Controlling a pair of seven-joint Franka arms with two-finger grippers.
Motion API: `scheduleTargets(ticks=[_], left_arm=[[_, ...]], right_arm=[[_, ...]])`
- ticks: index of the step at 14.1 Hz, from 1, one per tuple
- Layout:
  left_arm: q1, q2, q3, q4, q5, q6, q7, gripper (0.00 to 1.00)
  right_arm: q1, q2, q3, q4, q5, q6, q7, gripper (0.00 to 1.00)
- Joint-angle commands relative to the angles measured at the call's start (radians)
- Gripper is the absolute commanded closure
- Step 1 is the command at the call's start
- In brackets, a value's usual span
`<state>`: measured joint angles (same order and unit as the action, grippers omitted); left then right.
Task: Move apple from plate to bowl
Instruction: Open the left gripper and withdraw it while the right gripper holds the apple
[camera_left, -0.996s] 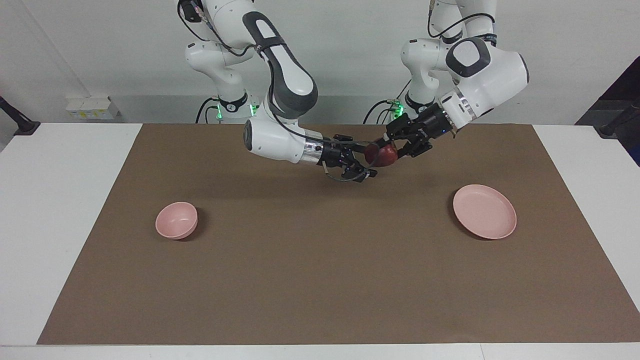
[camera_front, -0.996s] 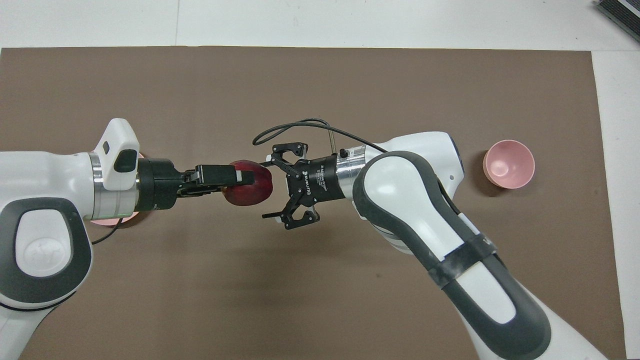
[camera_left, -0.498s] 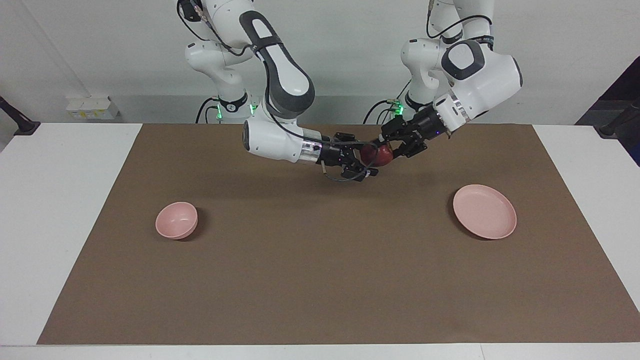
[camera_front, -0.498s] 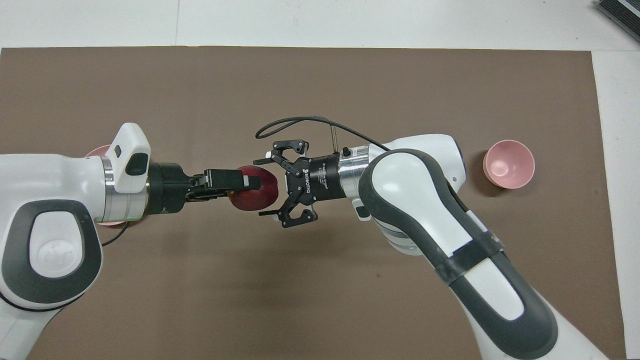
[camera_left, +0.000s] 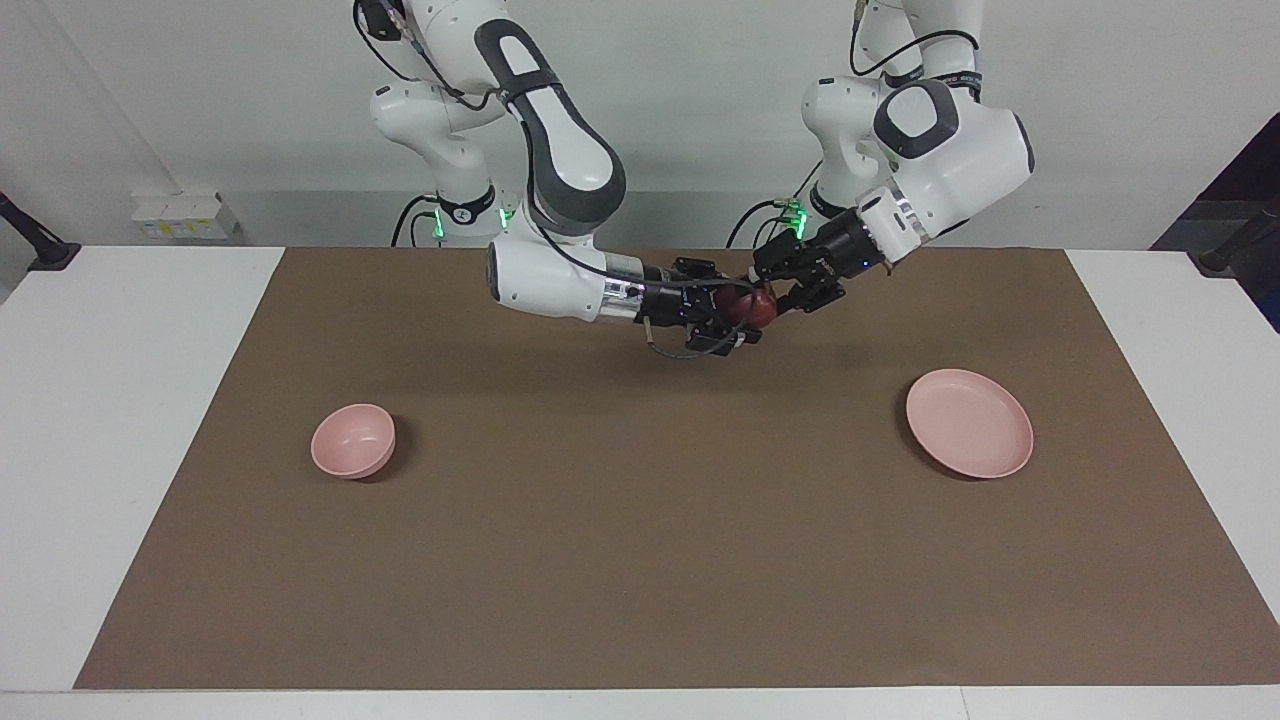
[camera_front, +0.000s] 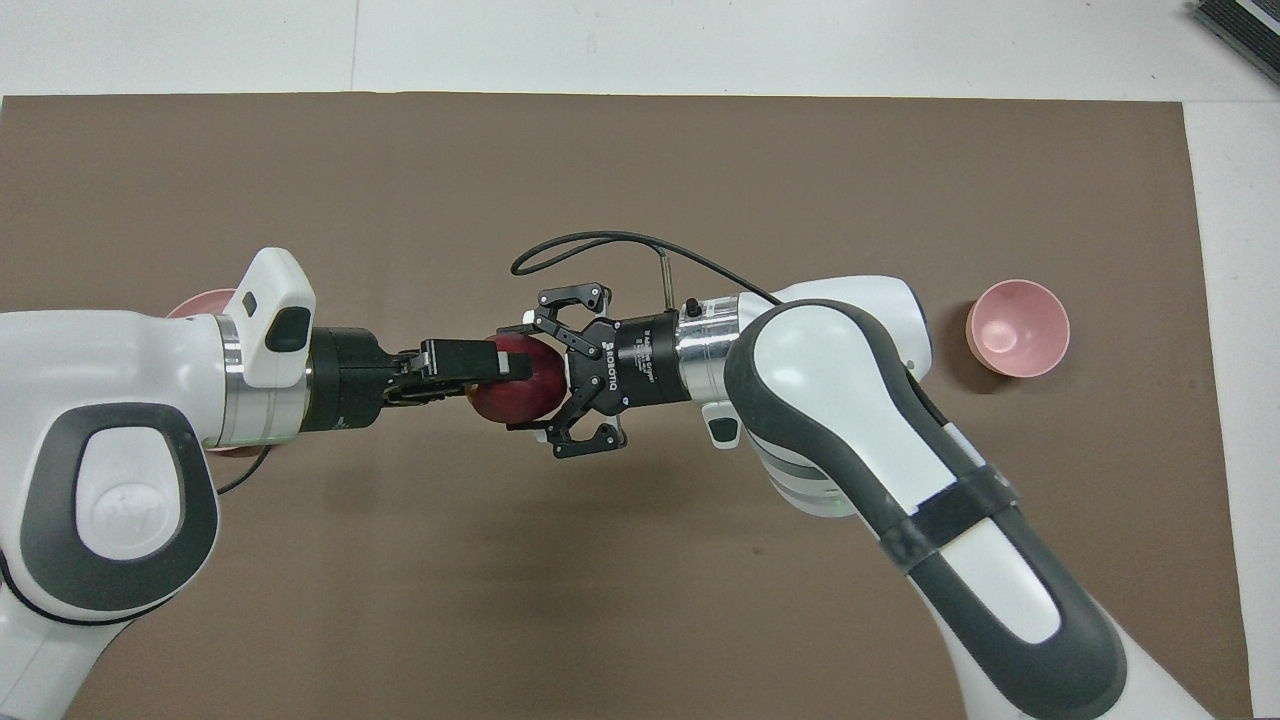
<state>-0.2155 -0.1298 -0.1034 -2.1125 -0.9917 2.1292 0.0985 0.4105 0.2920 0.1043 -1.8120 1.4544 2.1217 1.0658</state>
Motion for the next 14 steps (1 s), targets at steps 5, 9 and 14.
scheduleTargets(ticks=[5, 9, 14], left_arm=[[-0.015, -0.007, 0.007, 0.003, -0.004, -0.006, -0.054, 0.10], [-0.010, -0.013, 0.008, 0.066, 0.213, -0.038, -0.137, 0.00], [0.005, -0.011, 0.019, 0.123, 0.632, -0.086, -0.163, 0.00]], right_arm=[[-0.016, -0.033, 0.002, -0.015, 0.015, 0.006, -0.037, 1.00], [-0.042, -0.033, -0.009, -0.009, -0.015, 0.009, -0.046, 1.00], [-0.139, -0.025, -0.008, 0.010, -0.325, 0.012, -0.050, 1.00]])
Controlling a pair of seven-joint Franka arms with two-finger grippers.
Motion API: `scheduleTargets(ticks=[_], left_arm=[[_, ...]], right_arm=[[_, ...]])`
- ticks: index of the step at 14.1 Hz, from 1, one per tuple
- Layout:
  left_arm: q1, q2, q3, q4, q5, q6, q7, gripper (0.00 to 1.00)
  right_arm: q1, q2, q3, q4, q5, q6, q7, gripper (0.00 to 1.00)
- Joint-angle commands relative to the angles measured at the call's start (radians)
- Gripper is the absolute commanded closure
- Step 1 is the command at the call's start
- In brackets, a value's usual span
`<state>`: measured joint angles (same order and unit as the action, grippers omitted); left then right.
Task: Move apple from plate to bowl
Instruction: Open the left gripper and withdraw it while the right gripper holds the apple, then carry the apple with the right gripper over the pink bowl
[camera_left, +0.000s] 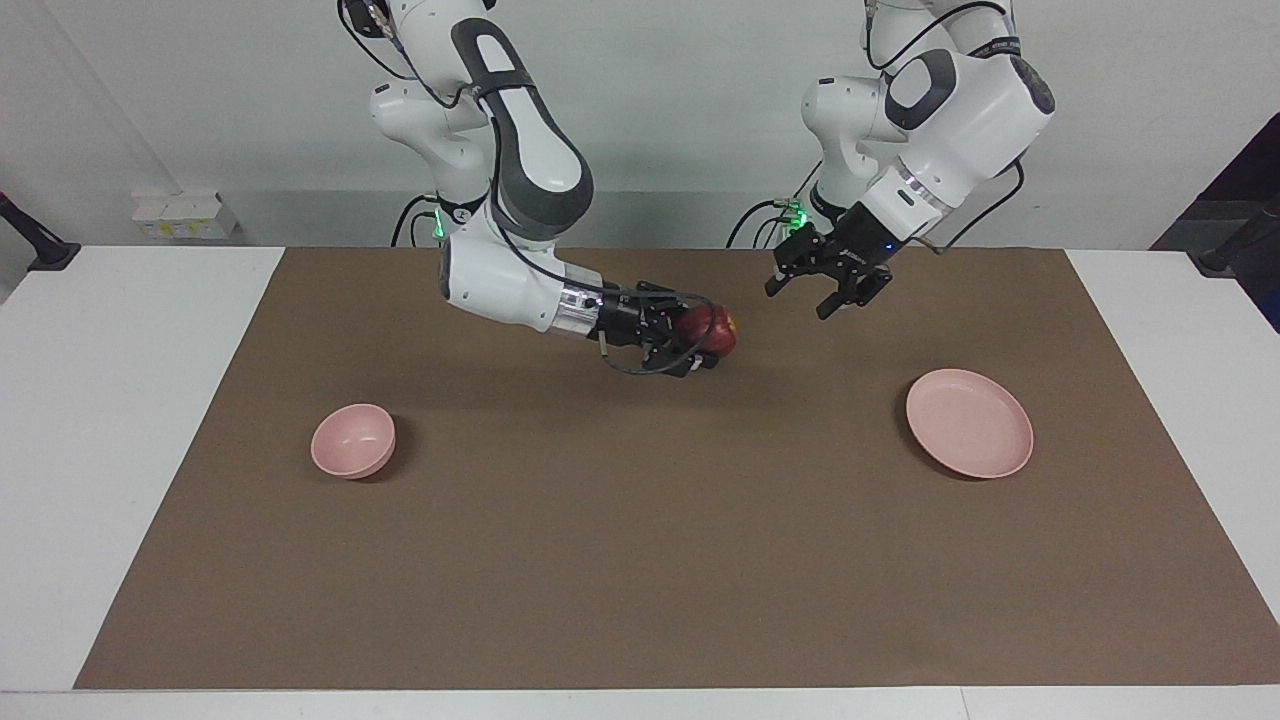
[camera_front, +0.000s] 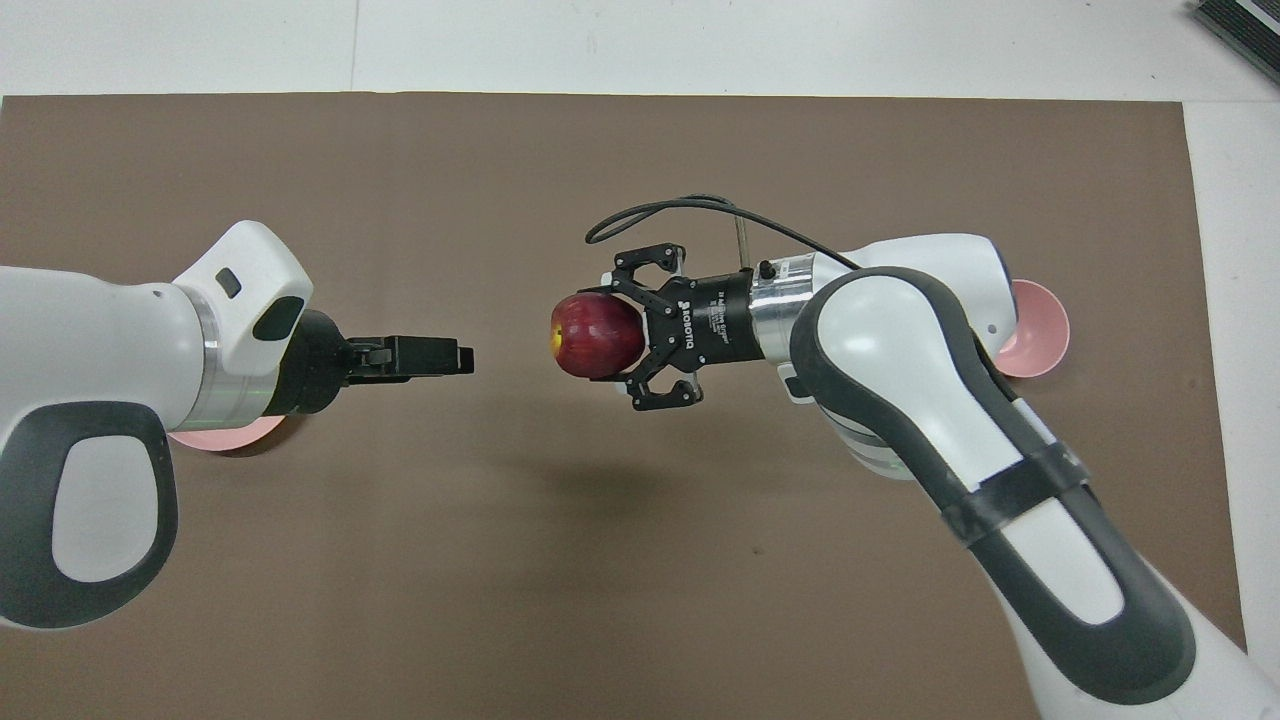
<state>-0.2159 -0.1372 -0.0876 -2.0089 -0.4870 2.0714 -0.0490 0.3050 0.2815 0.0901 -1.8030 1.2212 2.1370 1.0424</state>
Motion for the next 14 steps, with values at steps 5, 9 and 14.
scheduleTargets(ticks=[5, 9, 14], left_arm=[[0.085, 0.001, 0.008, 0.146, 0.471, -0.138, -0.003, 0.00], [0.173, 0.027, 0.011, 0.341, 0.541, -0.354, 0.183, 0.00], [0.204, 0.189, 0.015, 0.697, 0.528, -0.658, 0.221, 0.00]], right_arm=[[-0.148, 0.007, 0.007, 0.013, -0.360, -0.003, -0.139, 1.00], [-0.184, 0.011, 0.007, 0.034, -0.624, -0.003, -0.200, 1.00], [-0.244, 0.030, 0.007, 0.037, -0.928, 0.015, -0.392, 1.00]])
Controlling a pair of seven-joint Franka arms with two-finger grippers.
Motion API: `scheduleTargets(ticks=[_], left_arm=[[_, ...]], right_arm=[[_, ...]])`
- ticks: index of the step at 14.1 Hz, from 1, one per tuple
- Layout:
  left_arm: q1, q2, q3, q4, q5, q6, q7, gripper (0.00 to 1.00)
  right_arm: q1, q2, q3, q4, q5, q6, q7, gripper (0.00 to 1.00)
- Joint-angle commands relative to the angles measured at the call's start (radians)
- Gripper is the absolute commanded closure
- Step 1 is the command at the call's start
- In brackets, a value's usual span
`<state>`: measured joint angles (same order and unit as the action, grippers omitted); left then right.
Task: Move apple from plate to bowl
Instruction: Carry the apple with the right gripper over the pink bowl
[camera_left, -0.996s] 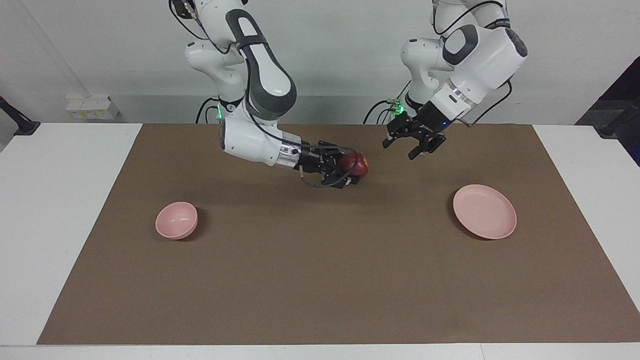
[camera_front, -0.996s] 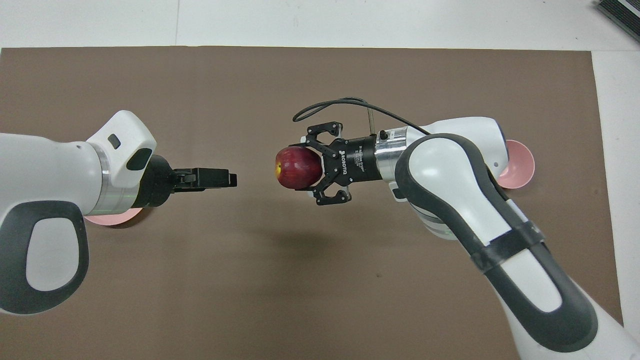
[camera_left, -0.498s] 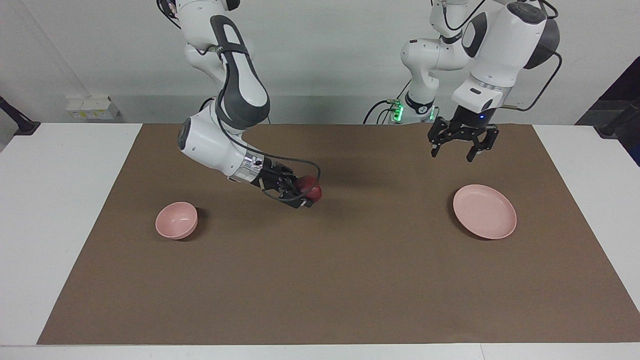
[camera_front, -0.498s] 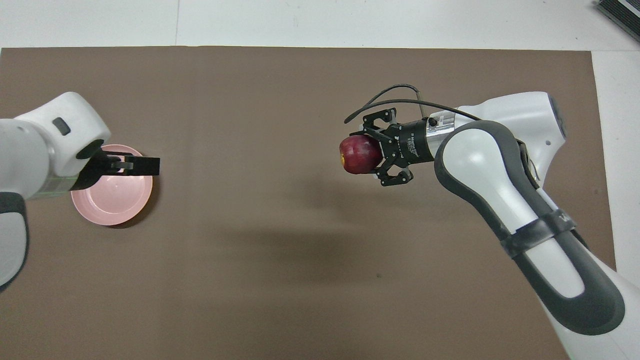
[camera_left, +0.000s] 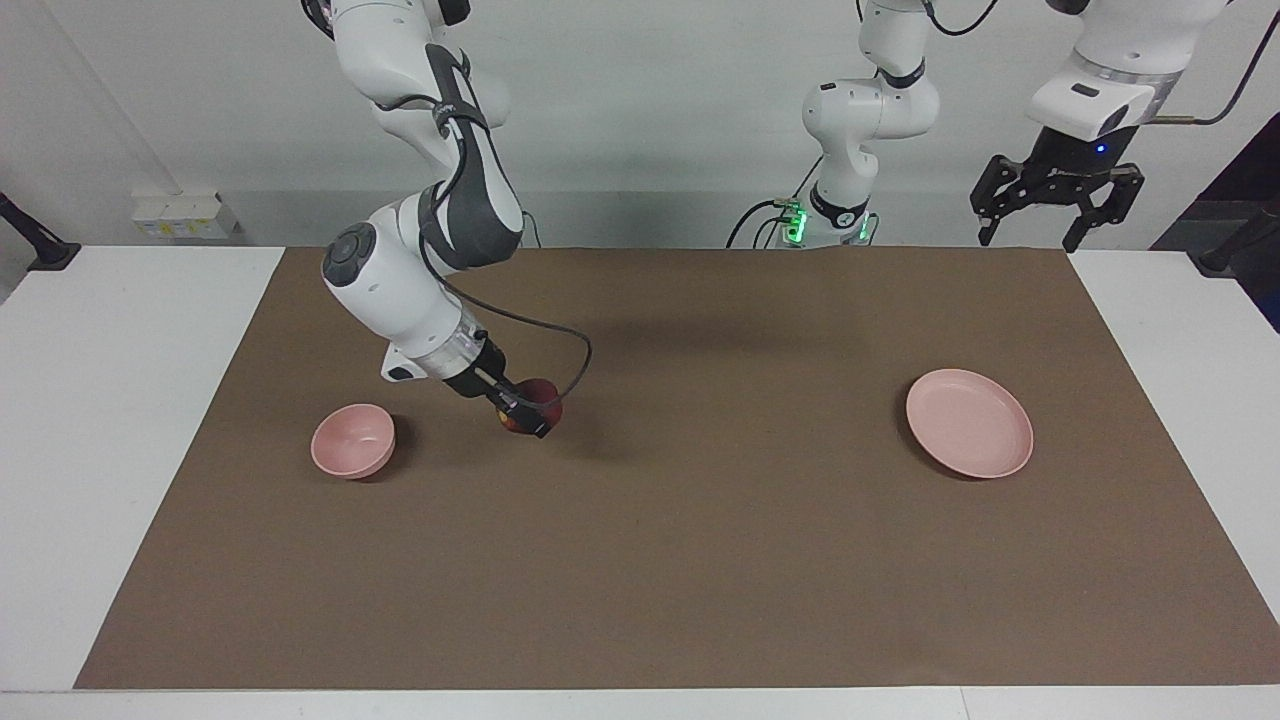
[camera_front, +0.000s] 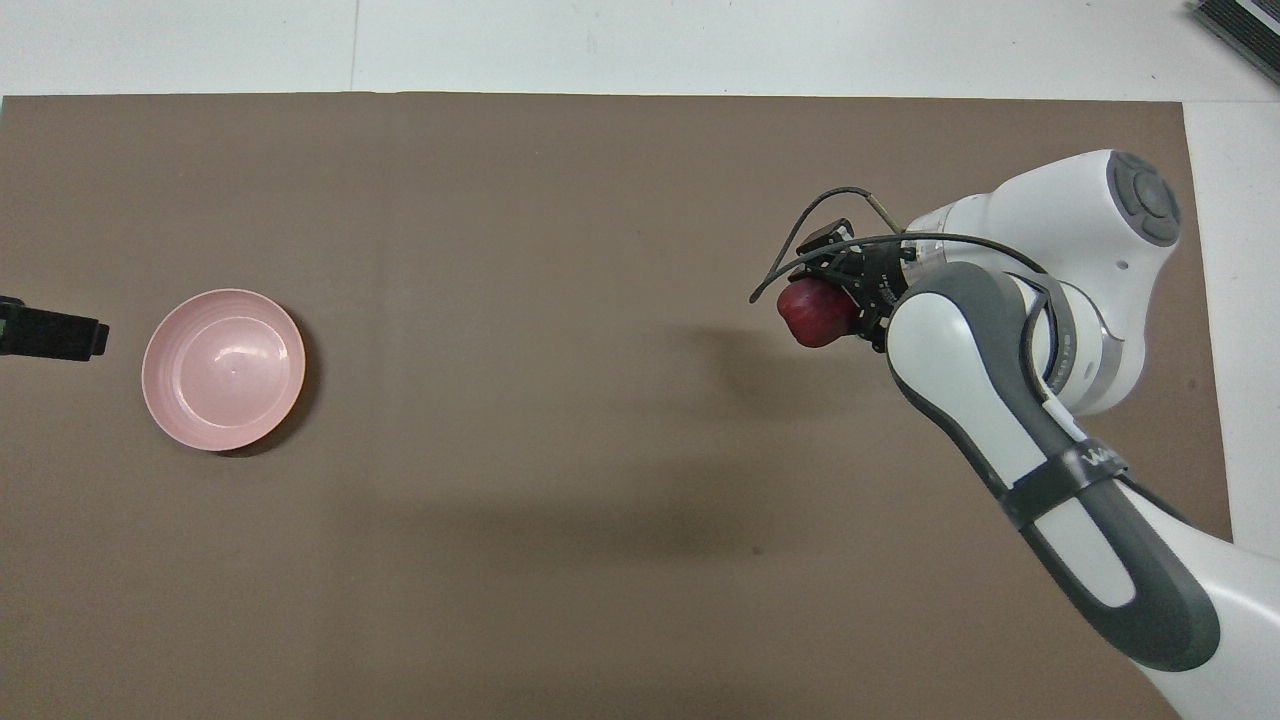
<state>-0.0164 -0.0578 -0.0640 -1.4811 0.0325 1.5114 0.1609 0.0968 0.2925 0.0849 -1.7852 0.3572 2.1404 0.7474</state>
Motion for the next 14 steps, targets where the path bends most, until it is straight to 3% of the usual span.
scheduleTargets(ticks=[1, 7, 10, 14], left_arm=[[0.006, 0.119, -0.007, 0.177, -0.003, -0.109, 0.011, 0.00], [0.019, 0.105, -0.002, 0.170, -0.039, -0.125, 0.005, 0.00], [0.019, 0.099, -0.004, 0.166, -0.036, -0.114, 0.000, 0.00], [0.016, 0.087, -0.005, 0.159, -0.037, -0.114, -0.004, 0.00]], right_arm=[[-0.052, 0.019, 0.012, 0.020, -0.096, 0.025, -0.155, 1.00], [-0.138, 0.007, 0.012, 0.027, -0.355, 0.088, -0.451, 1.00], [-0.173, 0.005, 0.009, 0.012, -0.403, 0.131, -0.545, 1.00], [-0.233, -0.042, 0.010, -0.092, -0.460, 0.177, -0.577, 1.00]])
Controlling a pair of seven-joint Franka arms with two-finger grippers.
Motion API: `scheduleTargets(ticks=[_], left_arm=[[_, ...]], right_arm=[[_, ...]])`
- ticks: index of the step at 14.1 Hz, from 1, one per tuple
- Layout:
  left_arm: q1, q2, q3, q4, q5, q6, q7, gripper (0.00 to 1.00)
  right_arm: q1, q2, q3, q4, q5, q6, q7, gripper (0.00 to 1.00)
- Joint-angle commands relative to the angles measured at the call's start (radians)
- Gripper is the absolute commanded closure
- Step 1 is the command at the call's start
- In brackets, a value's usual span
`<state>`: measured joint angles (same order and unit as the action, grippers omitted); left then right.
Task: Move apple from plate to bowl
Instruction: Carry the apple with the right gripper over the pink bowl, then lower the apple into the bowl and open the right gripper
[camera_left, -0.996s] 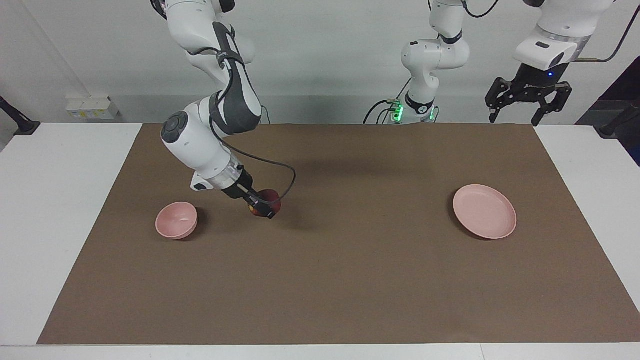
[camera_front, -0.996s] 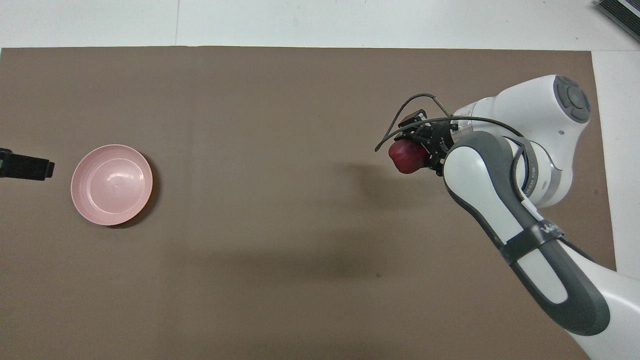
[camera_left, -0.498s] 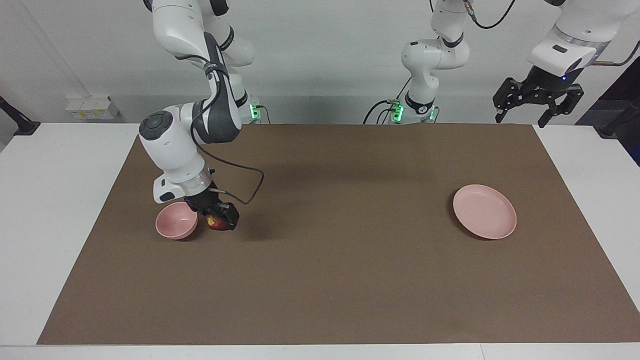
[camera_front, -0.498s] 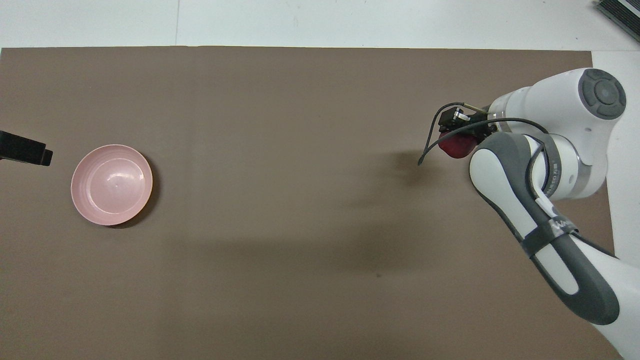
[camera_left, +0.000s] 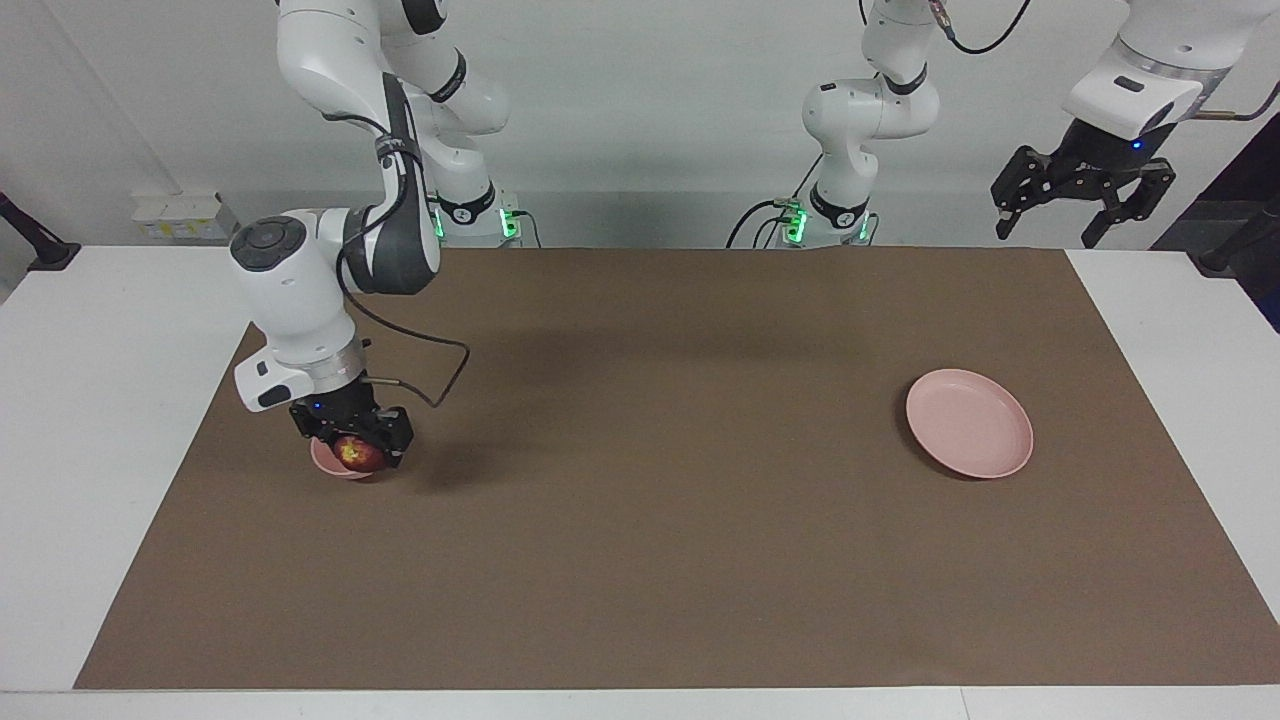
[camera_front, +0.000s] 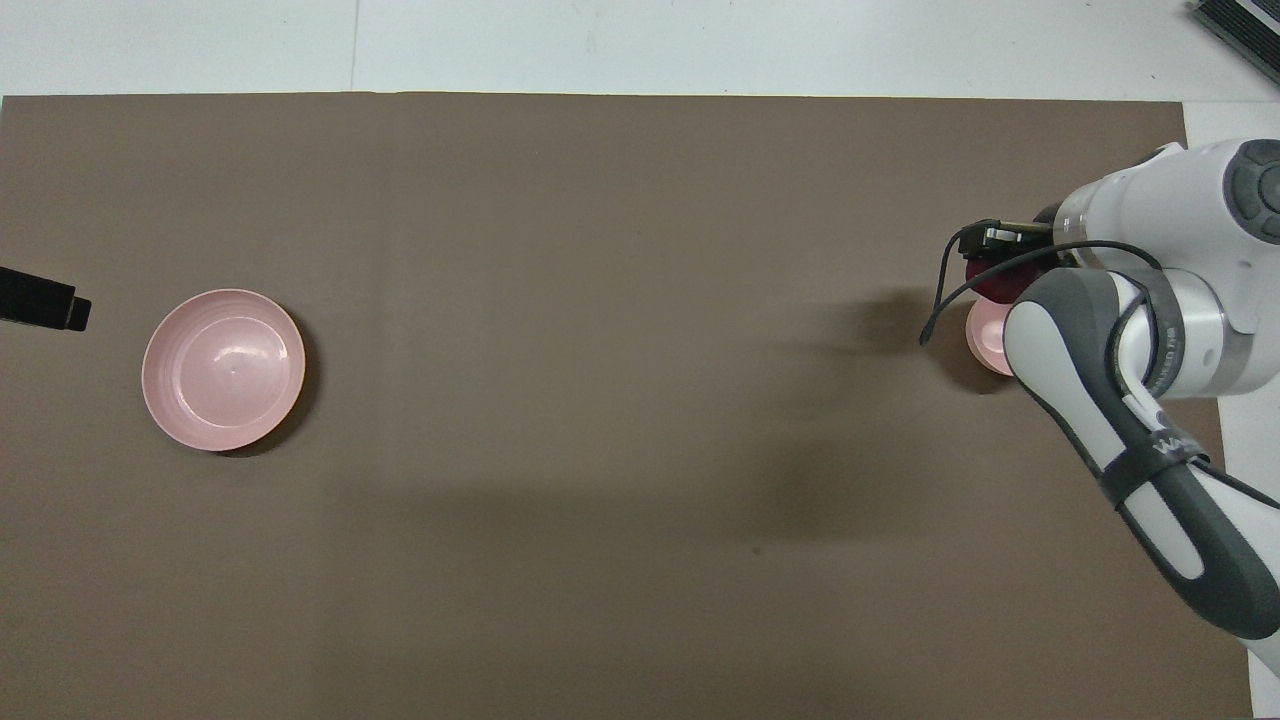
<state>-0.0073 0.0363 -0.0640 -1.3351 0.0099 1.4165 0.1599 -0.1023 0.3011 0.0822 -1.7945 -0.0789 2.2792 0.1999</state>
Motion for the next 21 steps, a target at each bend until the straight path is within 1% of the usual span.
scheduleTargets(ticks=[1, 5, 7, 9, 11, 13, 15, 16, 18, 19, 21], left_arm=[[0.007, -0.007, -0.004, 0.013, -0.015, -0.019, -0.002, 0.00], [-0.005, -0.009, 0.003, 0.013, -0.013, -0.027, 0.000, 0.00], [-0.013, -0.012, 0.006, 0.008, -0.013, -0.028, 0.000, 0.00], [-0.057, -0.016, 0.058, 0.005, -0.013, -0.027, 0.000, 0.00], [-0.063, -0.022, 0.067, -0.006, -0.015, -0.022, 0.000, 0.00], [-0.062, -0.024, 0.070, -0.006, -0.013, -0.016, 0.003, 0.00], [-0.034, -0.024, 0.066, -0.007, -0.011, -0.025, 0.003, 0.00], [-0.031, -0.024, 0.062, -0.009, -0.011, -0.030, 0.003, 0.00], [-0.022, -0.024, 0.066, -0.010, -0.011, -0.016, 0.004, 0.00], [-0.013, -0.026, 0.067, -0.012, -0.011, -0.031, 0.003, 0.00], [-0.013, -0.029, 0.067, -0.013, -0.011, -0.027, 0.003, 0.00]], right_arm=[[-0.051, -0.074, 0.014, -0.129, -0.024, 0.058, -0.031, 1.00], [-0.066, -0.148, 0.014, -0.297, -0.024, 0.138, -0.030, 1.00], [-0.079, -0.174, 0.013, -0.348, -0.022, 0.164, -0.031, 1.00], [-0.091, -0.174, 0.013, -0.356, -0.027, 0.180, -0.037, 1.00], [-0.117, -0.160, 0.013, -0.362, -0.035, 0.230, -0.077, 1.00], [-0.114, -0.146, 0.013, -0.362, -0.036, 0.241, -0.086, 1.00], [-0.117, -0.110, 0.013, -0.362, -0.036, 0.299, -0.094, 0.99], [-0.114, -0.106, 0.013, -0.362, -0.038, 0.299, -0.093, 0.81], [-0.105, -0.105, 0.013, -0.358, -0.038, 0.296, -0.086, 0.08], [-0.105, -0.103, 0.013, -0.352, -0.038, 0.293, -0.088, 0.00], [-0.108, -0.103, 0.013, -0.329, -0.038, 0.281, -0.099, 0.00]])
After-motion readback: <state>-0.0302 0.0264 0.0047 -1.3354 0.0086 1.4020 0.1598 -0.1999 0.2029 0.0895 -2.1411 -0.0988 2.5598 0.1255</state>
